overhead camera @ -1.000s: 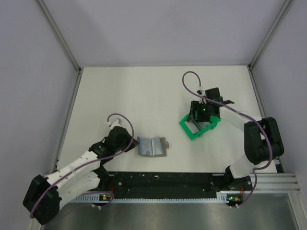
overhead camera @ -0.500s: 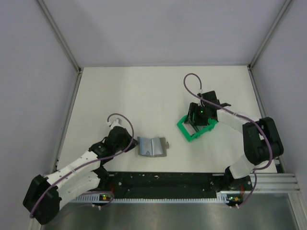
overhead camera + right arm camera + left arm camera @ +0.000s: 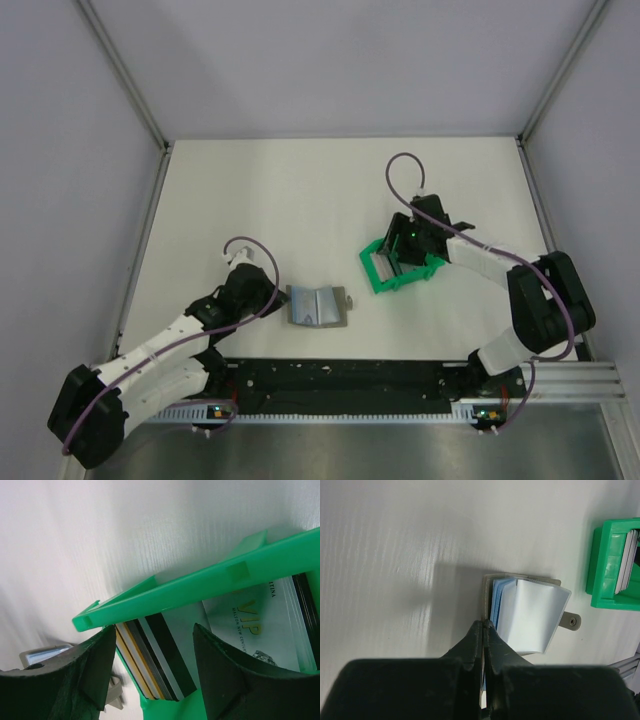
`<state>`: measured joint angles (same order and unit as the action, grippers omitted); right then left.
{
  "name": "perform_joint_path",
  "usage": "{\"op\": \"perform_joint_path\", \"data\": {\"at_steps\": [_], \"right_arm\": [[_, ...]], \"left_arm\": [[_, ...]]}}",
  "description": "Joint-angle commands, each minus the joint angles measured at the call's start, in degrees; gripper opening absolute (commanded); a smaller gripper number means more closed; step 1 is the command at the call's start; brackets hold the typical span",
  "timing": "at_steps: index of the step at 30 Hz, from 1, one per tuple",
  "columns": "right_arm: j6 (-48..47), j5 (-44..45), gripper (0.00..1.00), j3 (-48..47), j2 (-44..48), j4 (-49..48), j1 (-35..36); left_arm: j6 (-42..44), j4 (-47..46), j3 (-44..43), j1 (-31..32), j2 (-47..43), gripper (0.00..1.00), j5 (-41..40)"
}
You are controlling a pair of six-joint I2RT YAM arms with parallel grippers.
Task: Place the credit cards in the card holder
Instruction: Pick up the credit card from the storage box.
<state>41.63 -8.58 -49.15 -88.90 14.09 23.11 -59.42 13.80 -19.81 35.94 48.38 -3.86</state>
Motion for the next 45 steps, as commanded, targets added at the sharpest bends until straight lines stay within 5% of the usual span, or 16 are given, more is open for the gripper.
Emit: {"op": "perform_joint_path", "data": {"at_steps": [1,13,18,22,33,39,45], "right_arm": [[-5.75,-0.03,0.63,-1.39,4.61,-1.88,0.44],[-15.52,-5.13,0.63,-4.73,0.84,4.19,0.88],[-15.61,-4.61,0.63,-4.82,0.40,4.55,1.06],[-15.79,-4.25,0.63,-5.17,0.57,4.81,1.06],[-15.96,-3.55,0.63,-4.82,2.15,5.34,1.14],[-16.92,-4.51,0.63,-5.26,3.21,5.42,0.97],[-17.54,-4.43,0.63,-6.05,2.86,5.42,0.97]], "left_arm": [[0.62,-1.06,-1.54,0.00,-0.57,0.00,0.52],[1.67,-2.29,-1.10,0.00,-0.39,0.00,1.31],[3.08,3.76,-3.12,0.00,-1.44,0.32,-2.28],[4.31,6.58,-4.62,0.00,-2.59,0.47,-4.49],[6.86,5.27,-7.43,0.00,-1.80,0.46,-4.49],[10.54,-3.50,-10.59,0.00,0.21,0.59,0.42],[12.92,-11.68,-18.32,0.00,13.47,0.61,13.94]]}}
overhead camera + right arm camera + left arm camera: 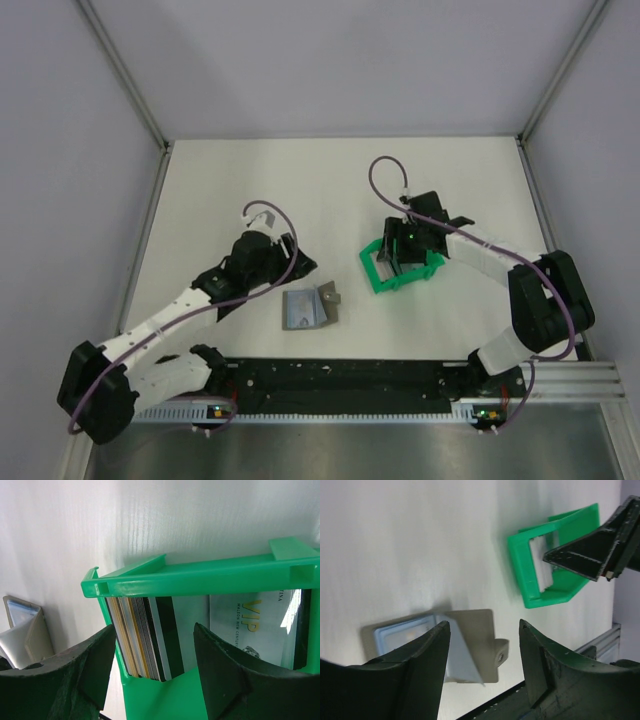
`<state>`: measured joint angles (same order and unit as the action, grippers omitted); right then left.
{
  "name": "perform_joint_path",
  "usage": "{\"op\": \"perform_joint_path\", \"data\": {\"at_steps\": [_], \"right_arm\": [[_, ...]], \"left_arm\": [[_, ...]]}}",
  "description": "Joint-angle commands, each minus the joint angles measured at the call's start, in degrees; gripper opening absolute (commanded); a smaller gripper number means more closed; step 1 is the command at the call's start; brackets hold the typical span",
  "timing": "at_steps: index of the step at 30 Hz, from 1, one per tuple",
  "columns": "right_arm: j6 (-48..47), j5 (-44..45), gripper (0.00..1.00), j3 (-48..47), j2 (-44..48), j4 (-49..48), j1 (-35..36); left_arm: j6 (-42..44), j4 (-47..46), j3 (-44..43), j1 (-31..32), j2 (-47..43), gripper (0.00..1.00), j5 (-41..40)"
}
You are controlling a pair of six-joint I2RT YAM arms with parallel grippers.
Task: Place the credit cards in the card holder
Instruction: Pick up the credit card from the storage box.
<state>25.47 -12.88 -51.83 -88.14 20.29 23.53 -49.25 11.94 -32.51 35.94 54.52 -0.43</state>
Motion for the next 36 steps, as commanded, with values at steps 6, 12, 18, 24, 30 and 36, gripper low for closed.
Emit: {"op": "perform_joint_path", "data": {"at_steps": [6,12,18,24,30,36], "right_arm": [[-1.22,0.05,0.64,-4.06,2.09,-0.17,0.64],[-0.95,-0.91,0.64,-4.68,1.66,-0.17,0.55],[-0.43,-1.09,0.64,-4.94,1.13,-0.17,-0.06],[-0.25,-1.79,0.64,-5.12,0.78,-0.17,-0.24],[-0.42,-2.14,0.64,-4.86,0.60,-0.17,-0.24],[-0.51,-2.67,0.64,-4.94,0.34,-0.17,-0.33]], "left_arm": [[0.30,-16.77,-7.57,0.09,16.05,0.52,14.93],[0.30,-16.87,-15.03,0.79,25.35,0.53,20.02],[-0.84,-17.05,-20.48,4.13,34.67,0.50,21.87],[-1.81,-15.81,-21.45,6.24,38.29,0.49,18.54],[-1.64,-14.58,-22.50,6.68,40.92,0.50,17.12],[-1.99,-14.67,-24.61,8.26,44.61,0.44,16.33]]}}
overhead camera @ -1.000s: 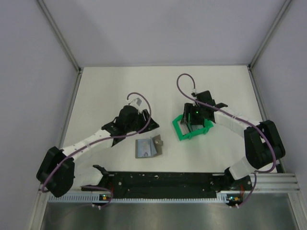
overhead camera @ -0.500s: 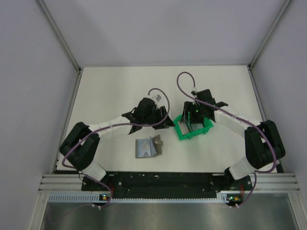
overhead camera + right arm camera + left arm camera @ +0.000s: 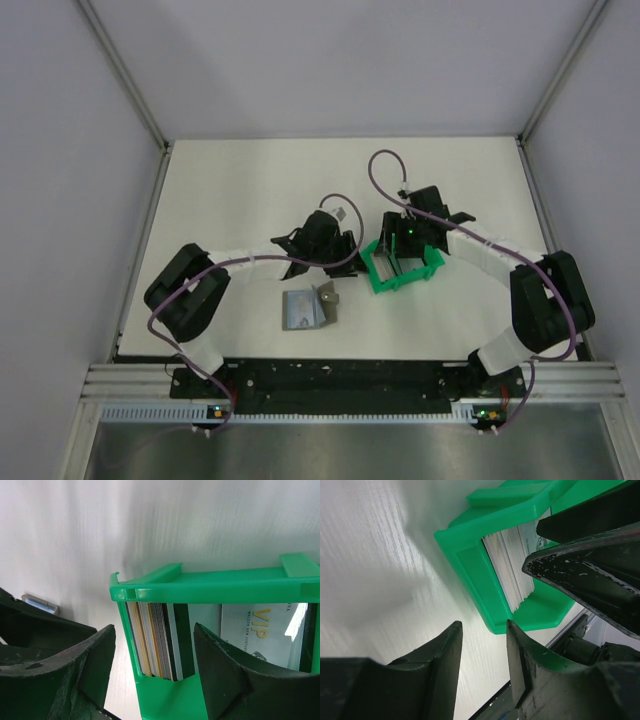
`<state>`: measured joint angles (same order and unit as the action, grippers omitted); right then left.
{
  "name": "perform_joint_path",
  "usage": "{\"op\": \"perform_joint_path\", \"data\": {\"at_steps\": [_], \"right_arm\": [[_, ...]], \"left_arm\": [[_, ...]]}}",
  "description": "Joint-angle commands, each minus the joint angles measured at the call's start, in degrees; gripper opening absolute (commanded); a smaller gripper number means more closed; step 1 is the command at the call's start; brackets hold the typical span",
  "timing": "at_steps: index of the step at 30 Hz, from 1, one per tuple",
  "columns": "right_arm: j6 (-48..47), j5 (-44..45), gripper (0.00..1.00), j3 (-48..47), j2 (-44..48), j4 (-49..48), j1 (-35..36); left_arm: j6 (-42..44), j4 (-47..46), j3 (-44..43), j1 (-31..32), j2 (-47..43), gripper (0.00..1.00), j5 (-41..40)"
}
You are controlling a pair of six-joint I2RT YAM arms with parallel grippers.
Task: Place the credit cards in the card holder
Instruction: Pick up the credit card from the storage box.
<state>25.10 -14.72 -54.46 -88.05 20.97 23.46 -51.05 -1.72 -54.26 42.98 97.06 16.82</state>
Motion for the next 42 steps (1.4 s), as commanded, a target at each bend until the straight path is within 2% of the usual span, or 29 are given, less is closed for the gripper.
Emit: {"op": "perform_joint_path", "data": {"at_steps": [1,11,17,24,26,33,42], "right_arm": [[-0.23,-0.92,0.64,-2.32,0.25,-0.84,-0.35],[-0.49,-1.10,0.63,-1.71,-2.12,-0.93,-0.26],[-0.06,-1.45,0.62,-1.18,-3.18,-1.81,-0.26],[0.56,-3.29,0.57,-0.21,-2.92,-2.78,-0.26],[0.73,-4.00,0.52,-0.21,-2.74,-2.95,-0.26],[0.91,-5.67,0.42,-0.47,-2.30,-3.04,-0.26],[0.56,-3.74,0.38,-0.21,-0.98,-2.52,-0.61]], "left_arm": [[-0.28,-1.10,-3.13,1.58,2.69,0.43,-1.17],[-1.95,-4.78,-2.17,2.02,4.72,0.33,-3.28],[-3.97,-9.88,-0.06,2.19,5.95,0.18,-2.41],[-4.76,-11.29,-0.14,2.46,7.62,0.08,-1.97],[-4.94,-11.29,-0.41,2.55,8.06,0.05,-1.79],[-5.20,-11.38,-0.58,2.72,8.41,0.01,-1.53],[-4.76,-10.33,-0.67,2.72,7.71,0.00,-1.53]]}}
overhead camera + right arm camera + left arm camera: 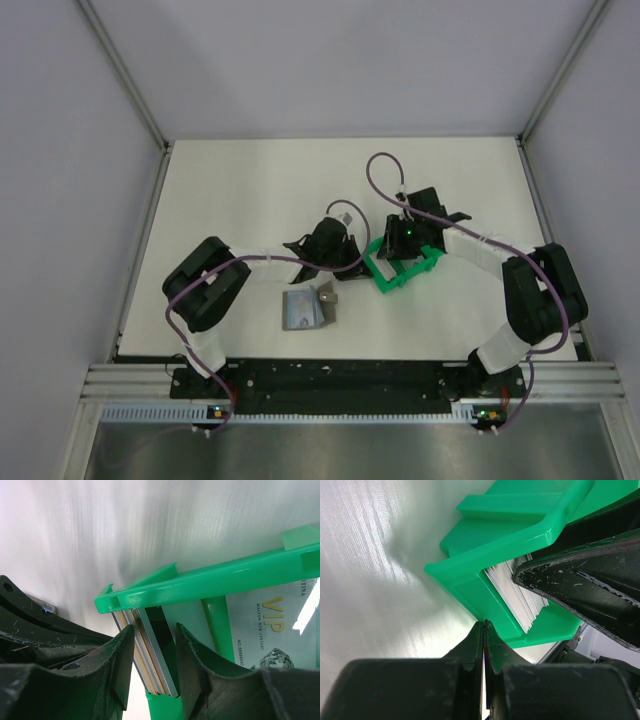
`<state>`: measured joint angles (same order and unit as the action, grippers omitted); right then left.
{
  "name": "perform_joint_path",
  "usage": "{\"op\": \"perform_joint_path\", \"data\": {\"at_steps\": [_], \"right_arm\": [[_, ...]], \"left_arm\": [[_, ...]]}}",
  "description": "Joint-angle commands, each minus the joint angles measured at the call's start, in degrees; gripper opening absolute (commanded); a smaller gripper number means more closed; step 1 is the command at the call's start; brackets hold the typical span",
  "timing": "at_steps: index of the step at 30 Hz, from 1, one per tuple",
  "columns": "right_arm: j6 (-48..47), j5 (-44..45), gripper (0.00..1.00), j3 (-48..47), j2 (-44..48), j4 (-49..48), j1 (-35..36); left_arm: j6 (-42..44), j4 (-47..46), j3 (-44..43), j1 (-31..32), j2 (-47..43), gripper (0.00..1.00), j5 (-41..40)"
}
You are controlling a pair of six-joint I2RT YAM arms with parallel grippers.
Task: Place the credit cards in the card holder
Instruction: Pick up the credit card from the storage box.
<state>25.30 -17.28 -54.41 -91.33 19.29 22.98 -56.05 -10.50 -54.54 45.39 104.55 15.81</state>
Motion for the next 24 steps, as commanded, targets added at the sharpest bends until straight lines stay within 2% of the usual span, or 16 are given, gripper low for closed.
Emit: {"op": "perform_joint_path", "data": {"at_steps": [1,8,9,10,20,24], "right_arm": [[0.19,-0.92,0.38,-0.34,2.38,-0.57,-0.22],[-0.43,-1.79,0.32,-0.08,3.00,0.05,-1.80],[-0.51,-2.14,0.25,-0.08,3.09,-0.04,-1.89],[-0.60,-2.49,0.22,-0.08,3.17,0.05,-2.06],[-0.69,-3.11,0.19,0.10,3.88,0.05,-2.24],[-0.69,-3.02,0.14,0.10,4.40,0.05,-3.29]], "left_arm": [[0.42,-1.45,-0.39,0.32,0.13,0.00,-0.61],[0.86,-0.40,-0.83,0.23,-0.40,0.00,-0.87],[0.86,-0.40,-0.91,0.23,-0.49,0.00,-0.87],[0.86,-0.40,-1.00,0.23,-0.49,0.00,-0.87],[1.30,0.13,-1.35,0.23,-0.67,0.00,-0.78],[1.56,0.31,-1.35,0.23,-0.84,0.00,-0.78]]}}
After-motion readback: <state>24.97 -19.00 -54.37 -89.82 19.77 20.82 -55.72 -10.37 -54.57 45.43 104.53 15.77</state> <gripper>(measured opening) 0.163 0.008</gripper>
